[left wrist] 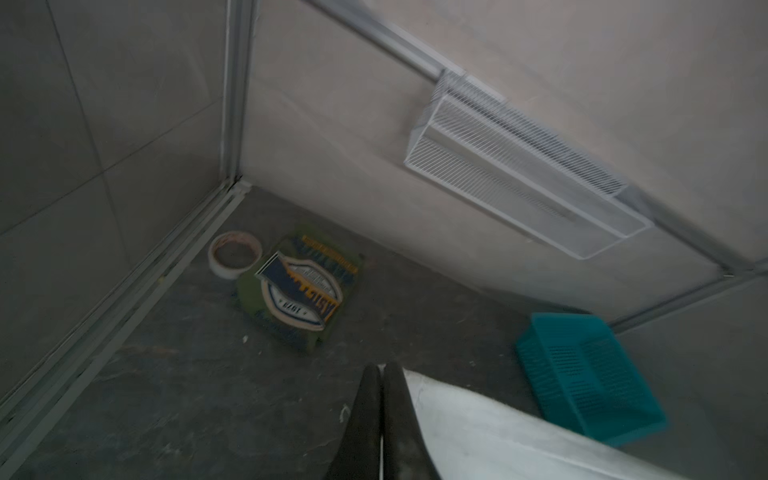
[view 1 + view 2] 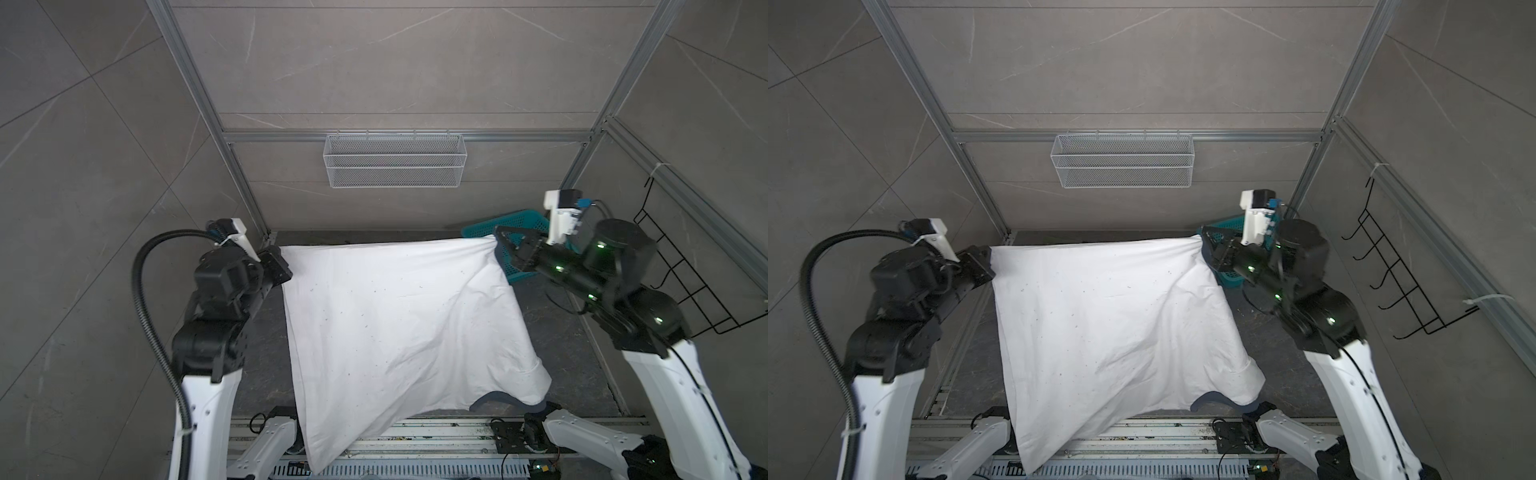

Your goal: Fold and stack the tank tops

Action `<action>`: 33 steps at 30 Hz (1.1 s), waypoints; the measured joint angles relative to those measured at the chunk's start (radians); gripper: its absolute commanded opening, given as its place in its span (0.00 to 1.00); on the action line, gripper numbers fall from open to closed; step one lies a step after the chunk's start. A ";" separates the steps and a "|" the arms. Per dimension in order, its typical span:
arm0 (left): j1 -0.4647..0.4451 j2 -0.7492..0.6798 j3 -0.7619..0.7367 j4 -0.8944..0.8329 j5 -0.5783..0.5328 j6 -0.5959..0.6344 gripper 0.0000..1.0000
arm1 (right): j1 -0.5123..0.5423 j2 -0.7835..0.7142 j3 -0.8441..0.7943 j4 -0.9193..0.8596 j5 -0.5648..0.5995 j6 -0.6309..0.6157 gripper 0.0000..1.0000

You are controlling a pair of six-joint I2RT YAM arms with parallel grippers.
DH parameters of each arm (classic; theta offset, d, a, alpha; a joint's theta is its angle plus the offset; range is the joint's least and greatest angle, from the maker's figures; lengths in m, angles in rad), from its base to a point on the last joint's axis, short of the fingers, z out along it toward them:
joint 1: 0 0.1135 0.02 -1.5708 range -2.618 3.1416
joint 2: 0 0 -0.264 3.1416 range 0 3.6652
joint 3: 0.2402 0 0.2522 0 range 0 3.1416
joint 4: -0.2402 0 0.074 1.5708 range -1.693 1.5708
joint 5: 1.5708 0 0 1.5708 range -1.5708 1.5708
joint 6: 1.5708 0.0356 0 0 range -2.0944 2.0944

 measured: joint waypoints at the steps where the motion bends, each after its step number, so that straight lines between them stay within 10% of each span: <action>1: 0.002 0.058 -0.030 0.001 -0.027 -0.002 0.00 | 0.000 0.058 -0.044 0.028 0.003 0.001 0.00; 12: 0.060 0.793 0.069 0.026 -0.063 0.001 0.00 | -0.001 0.793 -0.026 0.143 0.079 0.015 0.00; 33: 0.063 0.950 0.468 -0.011 -0.010 0.066 0.00 | -0.001 0.951 0.259 0.134 0.185 0.016 0.00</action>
